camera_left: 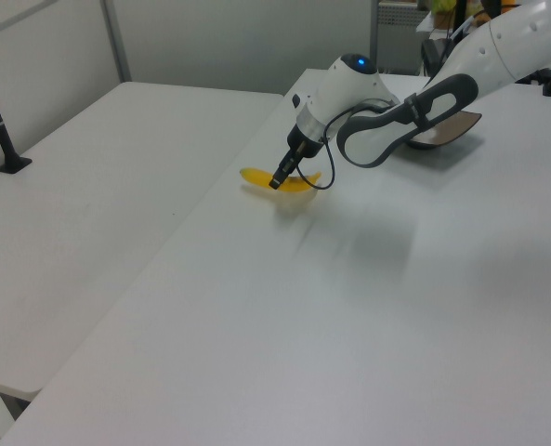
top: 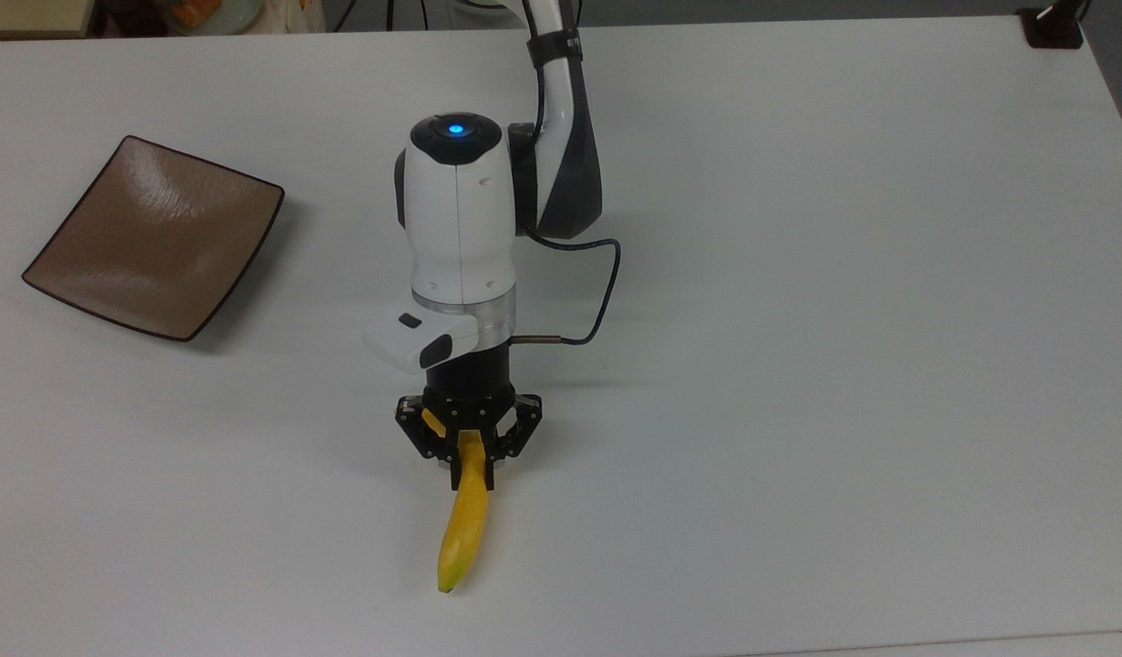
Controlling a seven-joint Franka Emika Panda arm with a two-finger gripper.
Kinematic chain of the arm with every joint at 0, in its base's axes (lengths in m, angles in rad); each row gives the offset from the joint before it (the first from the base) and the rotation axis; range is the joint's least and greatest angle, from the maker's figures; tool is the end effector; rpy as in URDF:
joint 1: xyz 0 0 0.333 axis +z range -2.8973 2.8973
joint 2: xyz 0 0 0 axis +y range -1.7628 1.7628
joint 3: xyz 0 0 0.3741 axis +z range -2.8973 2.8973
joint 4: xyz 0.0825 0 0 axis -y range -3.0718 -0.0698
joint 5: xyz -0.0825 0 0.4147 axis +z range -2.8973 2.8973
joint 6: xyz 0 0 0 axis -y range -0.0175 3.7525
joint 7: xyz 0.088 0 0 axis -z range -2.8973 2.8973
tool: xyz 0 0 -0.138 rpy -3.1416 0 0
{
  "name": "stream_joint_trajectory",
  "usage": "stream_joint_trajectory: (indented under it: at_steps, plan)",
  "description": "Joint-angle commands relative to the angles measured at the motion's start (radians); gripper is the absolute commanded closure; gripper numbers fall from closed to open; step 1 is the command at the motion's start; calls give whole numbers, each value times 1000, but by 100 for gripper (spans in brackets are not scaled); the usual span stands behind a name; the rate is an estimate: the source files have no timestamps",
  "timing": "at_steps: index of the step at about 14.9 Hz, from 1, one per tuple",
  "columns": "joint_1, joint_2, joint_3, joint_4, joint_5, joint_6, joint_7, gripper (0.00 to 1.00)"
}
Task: Bananas placed on a ceramic plate
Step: 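Carry the held banana over the brown square plate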
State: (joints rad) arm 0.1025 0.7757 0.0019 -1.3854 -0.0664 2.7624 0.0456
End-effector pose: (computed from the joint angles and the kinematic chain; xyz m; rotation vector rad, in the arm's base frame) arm 0.8570 0.0914 0.3160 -2.9918 -0.1676 -0.9309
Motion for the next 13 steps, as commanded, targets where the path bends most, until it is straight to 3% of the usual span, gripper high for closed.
stream_joint_trajectory:
  at_steps: [1, 6, 9, 13]
  plan:
    - [-17, -62, -3, -3, -9, -90, -42, 86]
    - [-52, -192, 0, -17, 28, -375, -206, 86]
    - [-111, -315, -3, -41, 118, -594, -414, 86]
    - [-136, -410, -55, -105, 126, -661, -518, 86]
